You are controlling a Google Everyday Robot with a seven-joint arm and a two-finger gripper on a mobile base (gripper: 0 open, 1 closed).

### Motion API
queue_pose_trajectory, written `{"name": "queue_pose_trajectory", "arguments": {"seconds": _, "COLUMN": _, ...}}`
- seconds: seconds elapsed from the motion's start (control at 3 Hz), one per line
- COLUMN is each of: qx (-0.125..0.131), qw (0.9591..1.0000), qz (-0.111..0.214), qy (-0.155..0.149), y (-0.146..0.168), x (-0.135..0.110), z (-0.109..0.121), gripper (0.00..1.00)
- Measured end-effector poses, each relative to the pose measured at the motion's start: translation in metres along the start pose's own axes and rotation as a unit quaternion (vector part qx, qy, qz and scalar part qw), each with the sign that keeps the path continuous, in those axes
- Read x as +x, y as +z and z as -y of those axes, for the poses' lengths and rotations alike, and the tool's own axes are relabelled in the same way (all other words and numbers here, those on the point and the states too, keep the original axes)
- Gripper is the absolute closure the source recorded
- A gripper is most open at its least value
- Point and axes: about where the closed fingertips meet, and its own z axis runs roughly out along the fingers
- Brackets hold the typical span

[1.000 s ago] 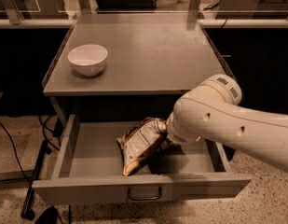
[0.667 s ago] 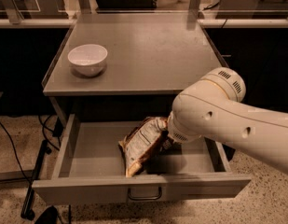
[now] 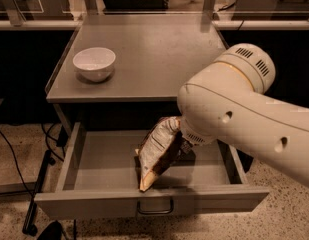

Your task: Pick brown chip bag from top drawer and place on counter

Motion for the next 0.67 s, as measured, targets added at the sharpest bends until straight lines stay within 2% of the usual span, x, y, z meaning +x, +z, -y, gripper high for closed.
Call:
{"name": "queue_pose_trajectory", "arguments": {"seconds": 0.33, "qx": -0.004, "qw": 1.0000, "qz": -0.005, "qy": 0.001, "y": -0.006, "x": 0.001, "z": 0.006, "gripper": 1.00}}
{"name": "queue_pose_trajectory", "arguments": {"seconds": 0.67, "qx": -0.008, "qw": 0.9999, "qz": -0.013, "qy": -0.001, "y": -0.023, "x": 0.000, "z": 0.025, "gripper": 1.00}}
